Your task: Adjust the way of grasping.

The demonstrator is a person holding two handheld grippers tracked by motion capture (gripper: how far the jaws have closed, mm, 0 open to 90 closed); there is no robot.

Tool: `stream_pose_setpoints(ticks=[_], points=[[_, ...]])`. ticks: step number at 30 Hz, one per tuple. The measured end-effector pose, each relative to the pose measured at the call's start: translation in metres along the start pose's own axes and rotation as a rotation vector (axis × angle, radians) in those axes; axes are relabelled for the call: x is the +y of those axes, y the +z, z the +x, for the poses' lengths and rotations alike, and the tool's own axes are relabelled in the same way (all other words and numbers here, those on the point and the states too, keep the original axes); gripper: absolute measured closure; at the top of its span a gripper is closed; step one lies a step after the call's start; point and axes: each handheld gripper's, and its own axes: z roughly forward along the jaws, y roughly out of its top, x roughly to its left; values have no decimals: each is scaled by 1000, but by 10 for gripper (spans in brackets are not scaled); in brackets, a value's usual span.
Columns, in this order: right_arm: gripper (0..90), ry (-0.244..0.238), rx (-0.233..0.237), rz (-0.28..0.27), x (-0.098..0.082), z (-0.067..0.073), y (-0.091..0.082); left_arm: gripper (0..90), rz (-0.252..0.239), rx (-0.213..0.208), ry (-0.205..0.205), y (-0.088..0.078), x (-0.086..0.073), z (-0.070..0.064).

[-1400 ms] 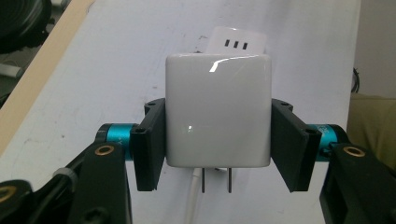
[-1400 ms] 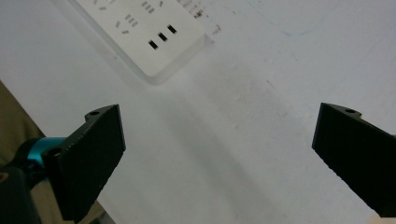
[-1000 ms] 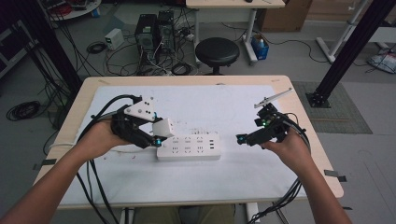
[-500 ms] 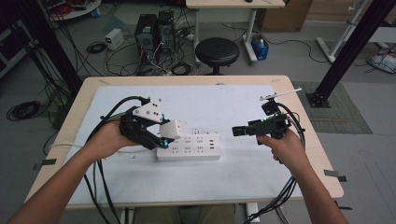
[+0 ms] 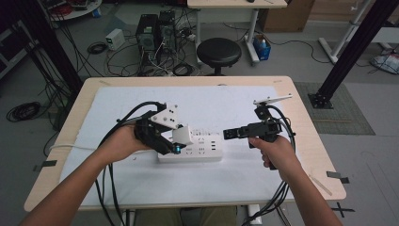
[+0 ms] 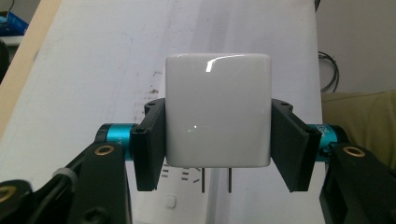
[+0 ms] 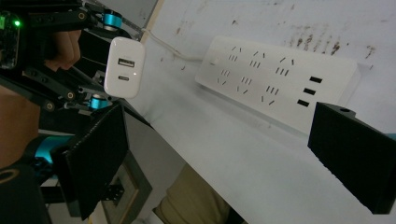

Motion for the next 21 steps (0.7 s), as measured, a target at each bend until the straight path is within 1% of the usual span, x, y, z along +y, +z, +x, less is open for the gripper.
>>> stream_pose_setpoints(ticks=[1, 3, 7, 11, 14, 18, 19, 20, 21], points=[[46, 16, 14, 3, -1, -1, 1, 424, -1, -3, 3, 2, 1, 0], [46, 29, 37, 9, -2, -2, 4, 424, -1, -6, 8, 6, 5, -1], [48, 31, 52, 27, -1, 0, 12, 425, -3, -14, 17, 15, 11, -2], [56, 62, 113, 42, 2, 4, 19, 424, -4, -24, 25, 24, 19, -3], [67, 75, 124, 53, 3, 6, 24, 424, -4, -27, 36, 30, 24, -4], [73, 96, 155, 65, 4, 7, 31, 424, -11, -28, 35, 37, 29, -5], [95, 103, 162, 67, 5, 7, 32, 425, -16, -28, 34, 38, 30, -5], [137, 103, 173, 67, 4, 7, 33, 424, -20, -28, 35, 39, 31, -5], [136, 108, 186, 64, 5, 6, 34, 424, -22, -27, 32, 39, 32, -6]])
